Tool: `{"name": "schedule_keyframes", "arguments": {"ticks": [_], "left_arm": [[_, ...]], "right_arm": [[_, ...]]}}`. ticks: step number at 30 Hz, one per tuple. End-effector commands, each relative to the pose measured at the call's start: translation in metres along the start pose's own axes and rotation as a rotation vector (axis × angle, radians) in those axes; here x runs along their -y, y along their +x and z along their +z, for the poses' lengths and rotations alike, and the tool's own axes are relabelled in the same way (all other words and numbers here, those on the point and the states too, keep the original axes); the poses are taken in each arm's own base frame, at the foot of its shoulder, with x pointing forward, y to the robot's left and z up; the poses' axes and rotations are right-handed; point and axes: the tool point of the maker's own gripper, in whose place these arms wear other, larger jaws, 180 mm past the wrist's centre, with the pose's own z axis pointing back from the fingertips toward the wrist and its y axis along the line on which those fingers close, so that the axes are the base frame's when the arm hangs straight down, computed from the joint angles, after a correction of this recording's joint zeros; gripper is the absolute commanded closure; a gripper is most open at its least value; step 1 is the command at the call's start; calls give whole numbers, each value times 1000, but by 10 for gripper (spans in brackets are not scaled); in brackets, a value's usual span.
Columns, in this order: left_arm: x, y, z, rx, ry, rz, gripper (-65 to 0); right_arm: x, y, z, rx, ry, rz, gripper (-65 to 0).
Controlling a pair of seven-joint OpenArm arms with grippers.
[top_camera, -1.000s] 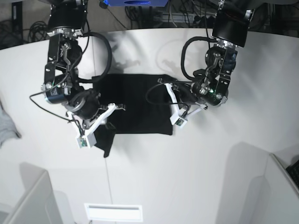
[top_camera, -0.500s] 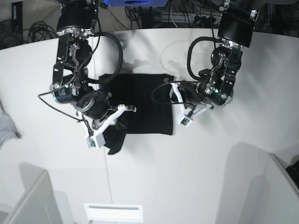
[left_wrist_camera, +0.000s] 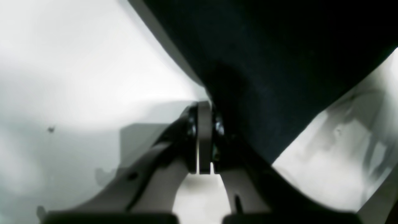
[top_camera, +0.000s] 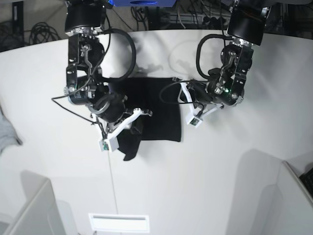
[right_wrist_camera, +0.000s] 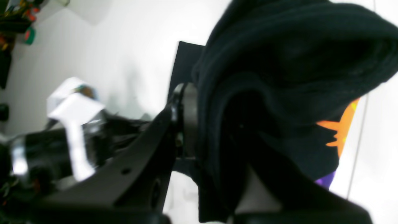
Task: Fold the T-shirt properly
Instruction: 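Fold the strip end held by the right gripper over toward the left gripper, then press the folded bundle flat with the right gripper and release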
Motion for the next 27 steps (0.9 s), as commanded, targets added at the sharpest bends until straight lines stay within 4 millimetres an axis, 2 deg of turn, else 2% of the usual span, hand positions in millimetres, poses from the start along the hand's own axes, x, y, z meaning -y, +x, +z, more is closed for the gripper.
{"name": "schedule_keyframes", "arguments": {"ticks": [1, 6, 11, 14, 21, 27], "left_arm": [[-2, 14, 6, 43, 2, -10, 0], [-18, 3, 14, 30, 35, -1, 0], [-44, -5, 33, 72, 94, 84, 0], [-57, -18, 41, 68, 126, 117, 0], [-65, -37, 49, 46, 152, 140, 0], [-78, -39, 57, 61, 181, 172, 0]], "right_arm": [[-6, 17, 1, 61, 20, 2, 0], [-1, 10, -9, 50, 14, -18, 0], [-10, 7, -14, 53, 32, -37, 0], [-25, 2, -16, 37, 64, -7, 0], [-22, -6, -22, 7, 45, -39, 0], [-22, -8, -25, -1, 42, -44, 0]]}}
